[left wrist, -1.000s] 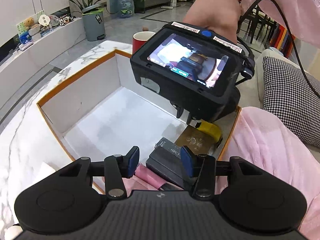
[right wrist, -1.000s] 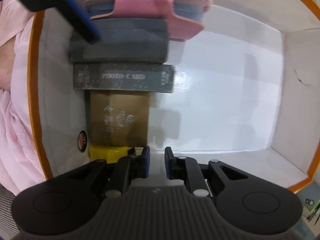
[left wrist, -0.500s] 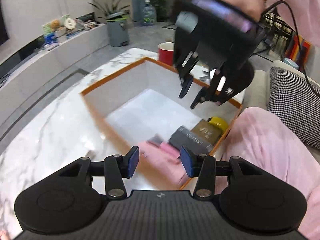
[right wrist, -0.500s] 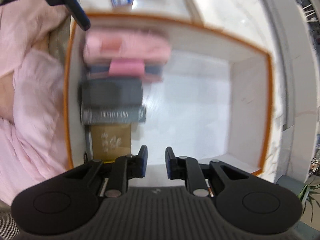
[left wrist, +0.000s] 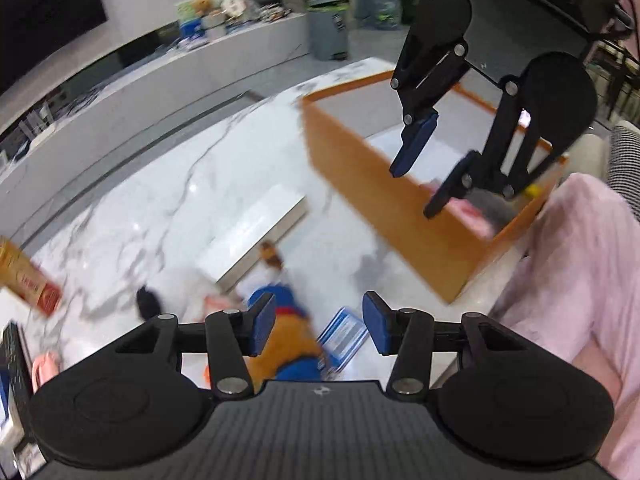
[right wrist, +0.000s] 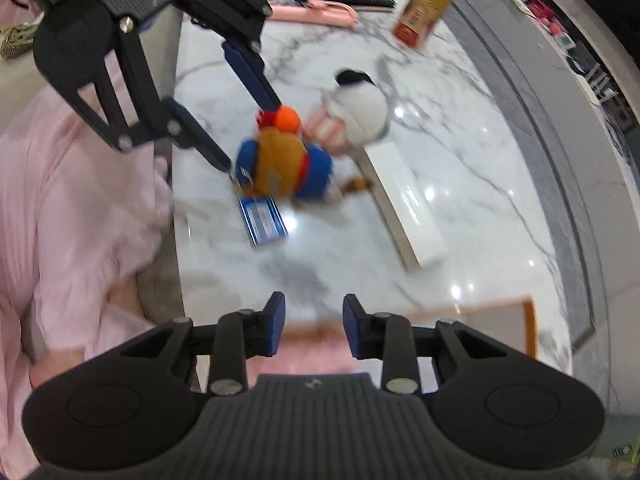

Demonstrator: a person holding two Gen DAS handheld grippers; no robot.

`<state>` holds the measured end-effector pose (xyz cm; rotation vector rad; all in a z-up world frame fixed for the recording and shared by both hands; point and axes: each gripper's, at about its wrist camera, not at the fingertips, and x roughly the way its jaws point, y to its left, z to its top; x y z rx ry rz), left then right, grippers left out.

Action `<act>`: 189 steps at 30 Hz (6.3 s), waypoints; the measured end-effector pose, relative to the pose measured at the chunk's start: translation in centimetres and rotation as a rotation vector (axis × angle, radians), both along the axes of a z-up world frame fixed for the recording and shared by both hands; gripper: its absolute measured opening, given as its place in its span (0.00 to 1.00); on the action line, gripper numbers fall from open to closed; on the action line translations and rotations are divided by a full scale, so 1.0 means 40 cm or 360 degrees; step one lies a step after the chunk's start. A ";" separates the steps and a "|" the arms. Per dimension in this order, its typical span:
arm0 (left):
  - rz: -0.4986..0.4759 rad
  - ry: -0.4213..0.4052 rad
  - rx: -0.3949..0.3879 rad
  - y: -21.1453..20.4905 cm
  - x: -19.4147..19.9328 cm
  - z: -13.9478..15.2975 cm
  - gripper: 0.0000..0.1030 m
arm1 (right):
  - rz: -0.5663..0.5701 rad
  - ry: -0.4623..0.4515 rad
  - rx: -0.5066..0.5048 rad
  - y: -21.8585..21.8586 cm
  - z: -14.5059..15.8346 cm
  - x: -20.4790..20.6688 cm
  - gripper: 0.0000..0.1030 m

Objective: Organize objects
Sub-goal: 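Grasp the striped-cup panda plush with the left tool while the right grasps the sailor bear, then carry the panda and bear plushes into the orange box with both tools, then open both tools to release the plushes and withdraw to the table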

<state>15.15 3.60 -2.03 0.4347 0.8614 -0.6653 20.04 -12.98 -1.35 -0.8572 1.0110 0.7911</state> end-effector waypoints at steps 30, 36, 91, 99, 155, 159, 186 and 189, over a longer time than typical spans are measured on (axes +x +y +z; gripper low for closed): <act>0.0582 0.0218 -0.0195 0.234 0.222 -0.153 0.62 | -0.1504 0.0674 0.0741 0.108 -0.244 0.327 0.64; 0.0729 0.0309 -0.0326 0.243 0.254 -0.155 0.71 | -0.1581 0.0792 0.0801 0.089 -0.276 0.335 0.59; 0.0470 0.0016 -0.0650 -0.136 0.122 0.185 0.66 | -0.1488 -0.0064 0.0959 -0.272 0.235 0.033 0.47; 0.0258 0.0200 -0.0684 -0.350 0.193 0.123 0.66 | -0.1602 -0.0183 0.0679 -0.452 0.231 0.018 0.47; 0.0199 0.0629 -0.0209 -0.563 0.251 -0.181 0.44 | -0.1644 0.0193 0.0321 -0.561 -0.005 0.115 0.26; 0.0207 0.0614 -0.0181 -0.561 0.244 -0.198 0.41 | -0.1629 0.0203 0.0332 -0.555 -0.013 0.120 0.25; 0.0244 0.0232 -0.0282 -0.373 0.089 0.022 0.49 | -0.1411 0.0053 0.0503 -0.402 0.136 0.001 0.27; 0.0268 0.0224 -0.0267 -0.298 0.076 0.046 0.49 | -0.1333 0.0046 0.0581 -0.348 0.163 -0.008 0.27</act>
